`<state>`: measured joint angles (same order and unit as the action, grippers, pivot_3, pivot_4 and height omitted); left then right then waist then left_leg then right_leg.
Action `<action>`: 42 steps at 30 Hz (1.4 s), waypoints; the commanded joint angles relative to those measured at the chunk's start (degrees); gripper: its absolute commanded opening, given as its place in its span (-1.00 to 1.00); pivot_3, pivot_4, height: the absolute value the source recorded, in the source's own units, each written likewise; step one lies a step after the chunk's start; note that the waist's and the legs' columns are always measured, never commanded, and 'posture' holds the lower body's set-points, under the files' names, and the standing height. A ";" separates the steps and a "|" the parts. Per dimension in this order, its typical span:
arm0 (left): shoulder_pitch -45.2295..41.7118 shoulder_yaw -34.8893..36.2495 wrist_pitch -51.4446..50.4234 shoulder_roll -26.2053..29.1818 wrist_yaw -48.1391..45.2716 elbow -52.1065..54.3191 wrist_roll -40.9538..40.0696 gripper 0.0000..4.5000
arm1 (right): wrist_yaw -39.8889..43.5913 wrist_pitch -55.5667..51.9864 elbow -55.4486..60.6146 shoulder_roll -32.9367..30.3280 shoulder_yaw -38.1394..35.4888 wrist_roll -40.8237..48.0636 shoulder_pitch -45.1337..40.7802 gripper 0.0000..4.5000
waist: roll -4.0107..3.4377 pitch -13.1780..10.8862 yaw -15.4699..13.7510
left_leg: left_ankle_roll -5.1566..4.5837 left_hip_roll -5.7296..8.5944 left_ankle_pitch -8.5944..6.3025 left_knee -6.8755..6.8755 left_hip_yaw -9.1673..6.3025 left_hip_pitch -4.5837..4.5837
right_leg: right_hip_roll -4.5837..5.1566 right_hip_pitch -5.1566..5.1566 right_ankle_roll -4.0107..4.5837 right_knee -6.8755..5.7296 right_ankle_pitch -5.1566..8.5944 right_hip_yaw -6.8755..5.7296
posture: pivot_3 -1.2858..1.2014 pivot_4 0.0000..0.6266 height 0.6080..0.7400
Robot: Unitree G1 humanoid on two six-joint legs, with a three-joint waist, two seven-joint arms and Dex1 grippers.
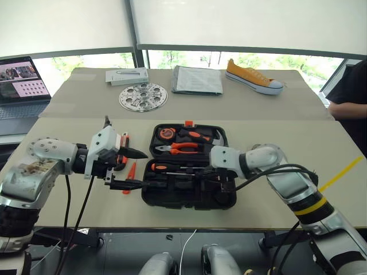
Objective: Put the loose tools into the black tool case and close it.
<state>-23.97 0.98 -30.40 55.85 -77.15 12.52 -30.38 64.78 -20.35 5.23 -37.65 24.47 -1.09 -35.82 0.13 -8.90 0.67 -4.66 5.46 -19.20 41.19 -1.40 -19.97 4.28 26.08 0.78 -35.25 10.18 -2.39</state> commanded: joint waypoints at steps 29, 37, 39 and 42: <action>42.82 34.88 -21.22 -6.30 31.03 21.92 -1.82 1.00 | -0.49 -24.18 20.78 -6.08 -29.24 39.57 2.37 0.98 | 0.08 -0.03 -1.99 | 0.17 -0.02 -0.12 -0.40 -0.06 0.06 | 0.12 0.02 0.10 0.18 -0.04 0.10 | 0.03 -0.52 1.00; 16.59 23.16 -51.97 -8.52 46.86 22.97 -5.76 1.00 | -4.27 -22.85 24.12 -5.01 -28.03 39.59 5.90 0.98 | 0.17 0.02 -1.67 | 0.01 -0.01 -0.03 -0.37 -0.06 0.06 | 0.05 0.10 0.12 0.01 -0.08 0.12 | 0.03 -0.52 1.00; 11.67 19.57 -58.84 -9.64 49.91 23.17 -4.89 1.00 | -5.38 -22.79 25.20 -4.71 -28.01 39.73 7.14 0.98 | 0.18 0.02 -1.20 | 0.01 0.00 -0.01 -0.37 -0.06 0.07 | 0.02 0.12 0.12 0.02 -0.08 0.10 | 0.03 -0.52 1.00; 7.81 14.88 -62.07 -10.46 53.36 20.50 -6.61 1.00 | -6.69 -22.23 27.30 -4.52 -27.58 39.33 9.40 0.98 | 0.20 0.03 -1.05 | 0.04 0.00 0.00 -0.38 -0.06 0.09 | 0.00 0.11 0.12 0.03 -0.08 0.08 | 0.03 -0.52 1.00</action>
<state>-15.24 17.24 -90.37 45.02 -26.01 33.75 -36.10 58.94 -44.08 29.87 -42.11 -2.51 37.29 -26.57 0.33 -8.88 -0.38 -4.61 5.47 -19.20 40.81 -1.46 -19.88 4.28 26.20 0.91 -35.22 10.09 -2.30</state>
